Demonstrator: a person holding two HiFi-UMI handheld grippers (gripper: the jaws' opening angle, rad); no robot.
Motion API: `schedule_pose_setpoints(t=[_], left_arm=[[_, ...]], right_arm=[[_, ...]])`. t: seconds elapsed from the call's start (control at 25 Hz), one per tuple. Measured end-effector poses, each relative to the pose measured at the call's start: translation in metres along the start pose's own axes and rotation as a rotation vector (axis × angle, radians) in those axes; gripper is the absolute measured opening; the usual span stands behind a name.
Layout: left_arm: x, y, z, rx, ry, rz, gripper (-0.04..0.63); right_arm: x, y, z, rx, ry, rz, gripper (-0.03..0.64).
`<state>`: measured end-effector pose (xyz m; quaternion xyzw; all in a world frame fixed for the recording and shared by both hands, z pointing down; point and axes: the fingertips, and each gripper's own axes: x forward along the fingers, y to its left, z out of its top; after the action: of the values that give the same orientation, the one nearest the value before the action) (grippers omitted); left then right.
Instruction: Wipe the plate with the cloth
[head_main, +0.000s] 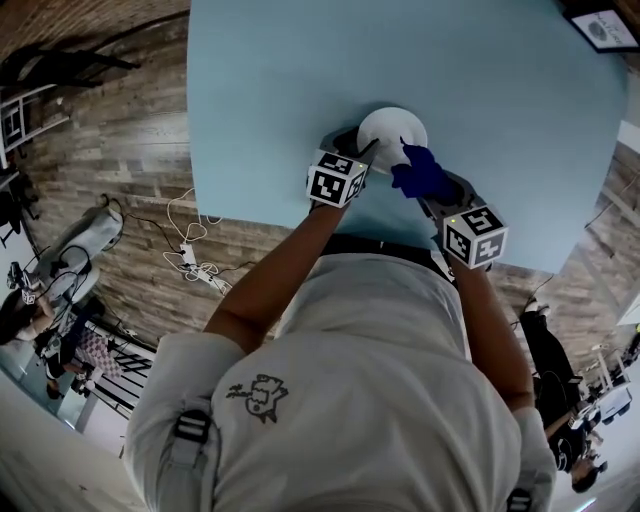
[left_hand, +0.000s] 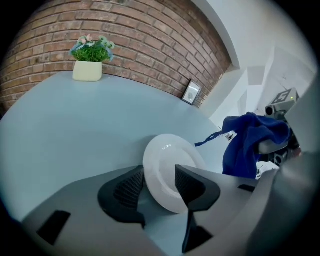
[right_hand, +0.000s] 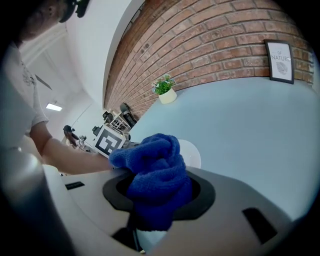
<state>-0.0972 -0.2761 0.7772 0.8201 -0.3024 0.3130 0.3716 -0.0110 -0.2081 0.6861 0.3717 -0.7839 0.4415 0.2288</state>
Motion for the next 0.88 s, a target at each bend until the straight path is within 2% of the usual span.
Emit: schedule_pose_setpoints(t=[0.12,0.36,0.56,0.64,0.68,0.72,0.76,0.84,0.88], left_arm=[[-0.003,-0.003,0.000,-0.012,-0.023,0.050,0.221],[-0.036,-0.002,0.010,-0.057,-0.119,0.152,0.222],[-0.092,-0.050,0.012,-0.117,-0.245,0.148,0.221],[-0.125,-0.074,0.020,-0.131,-0.334,0.132,0.219],[-0.144,-0.085,0.025,-0.144,-0.402,0.115,0.191],[-0.165,-0.096,0.028,-0.166,-0.482,0.088,0.064],[-0.184,-0.108,0.029,-0.191,-0.561,0.056,0.005],[-0.214,-0.134,0.022,-0.207,-0.669,0.018,0.005],[-0.226,-0.146,0.018,-0.184,-0.695,0.027,0.005]], right_arm=[[-0.011,0.002,0.000,-0.038,-0.009,0.001,0.129],[-0.043,0.007,0.017,-0.183,-0.044,0.021,0.128],[-0.099,0.024,0.003,-0.270,-0.073,0.058,0.129],[-0.115,0.033,-0.004,-0.321,-0.077,0.074,0.129],[-0.118,0.038,-0.005,-0.347,-0.083,0.090,0.127],[-0.119,0.043,-0.006,-0.370,-0.093,0.109,0.129],[-0.120,0.049,-0.010,-0.389,-0.107,0.127,0.127],[-0.122,0.057,-0.016,-0.421,-0.143,0.151,0.129],[-0.124,0.060,-0.018,-0.435,-0.161,0.161,0.128]])
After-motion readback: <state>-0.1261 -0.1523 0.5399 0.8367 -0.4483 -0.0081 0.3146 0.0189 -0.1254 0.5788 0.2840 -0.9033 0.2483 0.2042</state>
